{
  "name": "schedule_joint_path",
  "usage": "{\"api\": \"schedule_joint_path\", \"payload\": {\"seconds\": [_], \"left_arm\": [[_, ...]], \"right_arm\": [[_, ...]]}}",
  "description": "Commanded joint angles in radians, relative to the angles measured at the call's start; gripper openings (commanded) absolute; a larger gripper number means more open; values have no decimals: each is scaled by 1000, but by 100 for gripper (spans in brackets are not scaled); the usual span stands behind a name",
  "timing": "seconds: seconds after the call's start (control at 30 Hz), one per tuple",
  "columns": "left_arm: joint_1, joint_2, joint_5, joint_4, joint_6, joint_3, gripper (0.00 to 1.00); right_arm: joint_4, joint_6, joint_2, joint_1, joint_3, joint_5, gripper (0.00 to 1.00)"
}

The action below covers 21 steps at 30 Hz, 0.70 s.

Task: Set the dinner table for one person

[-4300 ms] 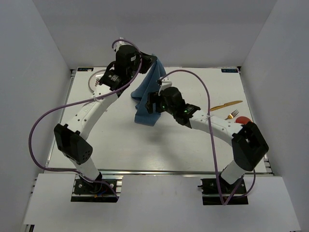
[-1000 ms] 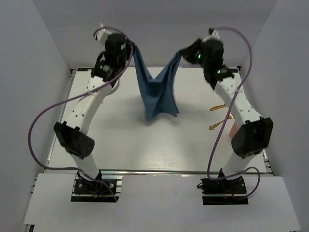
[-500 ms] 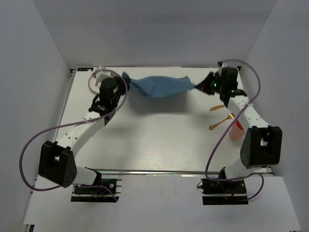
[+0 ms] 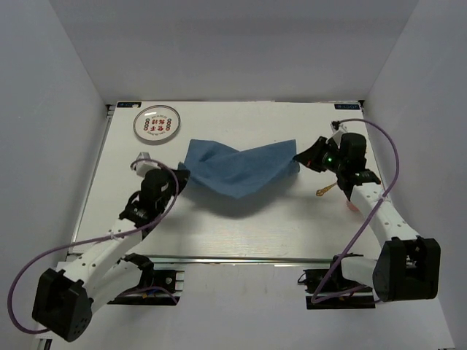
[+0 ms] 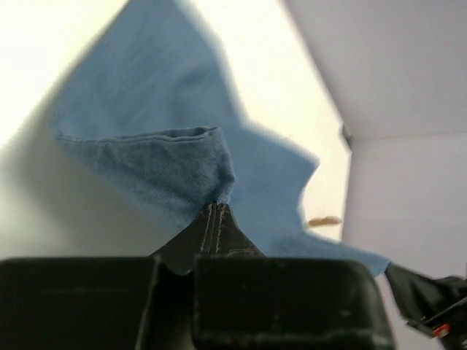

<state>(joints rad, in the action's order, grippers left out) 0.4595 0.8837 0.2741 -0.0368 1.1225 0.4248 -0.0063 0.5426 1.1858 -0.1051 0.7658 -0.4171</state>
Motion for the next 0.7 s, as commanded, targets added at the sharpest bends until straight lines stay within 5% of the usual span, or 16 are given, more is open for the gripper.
{"api": "schedule_joint_path", "payload": {"seconds": [0.0, 0.07, 0.3, 0.47, 0.67], "left_arm": [[-5, 84, 65, 124, -46, 280, 0], [-24, 246, 56, 175, -70, 433, 0], [-64, 925, -27, 641, -147, 1621, 0], [-120, 1041, -162, 417, -196, 1815, 0], [-171, 980, -234, 207, -262, 1820, 0]], "right_arm": [[37, 2, 17, 5, 153, -2, 0], [16, 29, 85, 13, 291, 29, 0], [-127, 80, 472, 77, 916, -98, 0], [-184, 127, 757, 146, 1445, -300, 0], [26, 295, 836, 226, 1524, -433, 0]]}}
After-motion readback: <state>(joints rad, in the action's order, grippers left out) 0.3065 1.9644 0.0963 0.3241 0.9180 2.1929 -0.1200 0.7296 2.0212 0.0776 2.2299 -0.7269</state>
